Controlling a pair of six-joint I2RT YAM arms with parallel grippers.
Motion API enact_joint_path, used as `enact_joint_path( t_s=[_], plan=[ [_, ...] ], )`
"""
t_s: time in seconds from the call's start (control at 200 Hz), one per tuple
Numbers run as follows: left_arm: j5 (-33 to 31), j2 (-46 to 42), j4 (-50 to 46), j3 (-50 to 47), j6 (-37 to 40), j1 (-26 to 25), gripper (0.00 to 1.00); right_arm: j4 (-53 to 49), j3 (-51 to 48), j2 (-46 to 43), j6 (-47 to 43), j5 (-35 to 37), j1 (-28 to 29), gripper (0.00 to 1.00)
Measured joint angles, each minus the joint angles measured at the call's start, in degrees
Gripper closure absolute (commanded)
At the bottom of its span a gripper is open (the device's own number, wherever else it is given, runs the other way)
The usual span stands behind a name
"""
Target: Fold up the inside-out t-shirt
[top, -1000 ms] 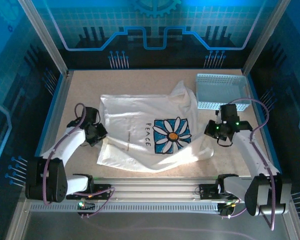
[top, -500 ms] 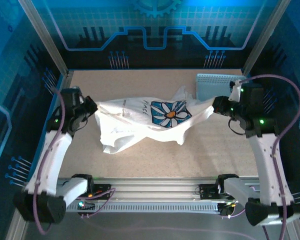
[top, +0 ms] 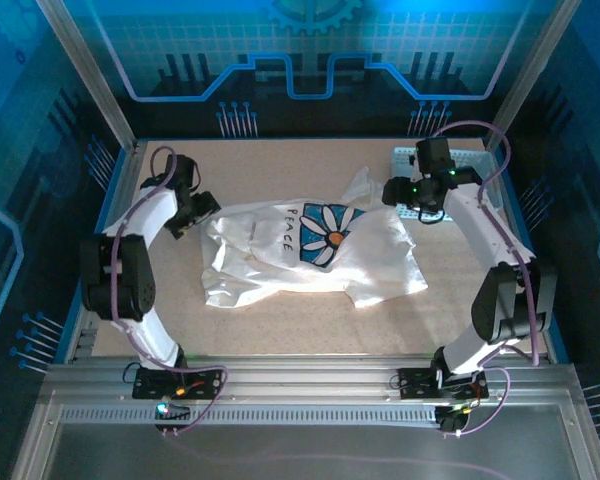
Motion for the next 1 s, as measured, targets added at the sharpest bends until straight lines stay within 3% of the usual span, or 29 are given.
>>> enact_joint_path(
  t_s=[0.175, 0.305, 0.435, 0.57, 0.725, 0.885, 1.0],
  plan=[
    [0.22, -20.48, 0.04, -15.76, -3.19, -0.17, 0.2, 0.07, -7.08, -13.11, -0.61, 1.07, -0.68, 0.27],
    [2.54, -27.78, 1.18, -26.56, -5.6, -1.4, 0.23, 0.42, -16.06, -20.04, -0.07, -0.52, -0.7, 0.28],
    [5.88, -27.98, 3.48, -34.4, -7.28, -2.71, 0.26, 0.66, -26.14, -22.01, 1.4, -2.43, -0.66, 0.28],
    [6.88, -26.27, 6.56, -36.2, -8.17, -2.93, 0.34, 1.2, -32.39, -22.34, 2.49, -3.8, -0.66, 0.28],
    [7.48, -23.82, 12.5, -36.85, -8.04, -2.93, 0.45, 2.47, -33.94, -22.53, 3.13, -5.33, -0.66, 0.28],
    [7.5, -22.34, 15.37, -37.2, -7.69, -2.93, 0.47, 4.17, -34.01, -22.56, 3.37, -6.51, -0.66, 0.28],
    [7.54, -22.29, 15.98, -37.2, -7.52, -2.93, 0.54, 4.55, -34.01, -22.56, 3.54, -6.54, -0.66, 0.28]
  ],
)
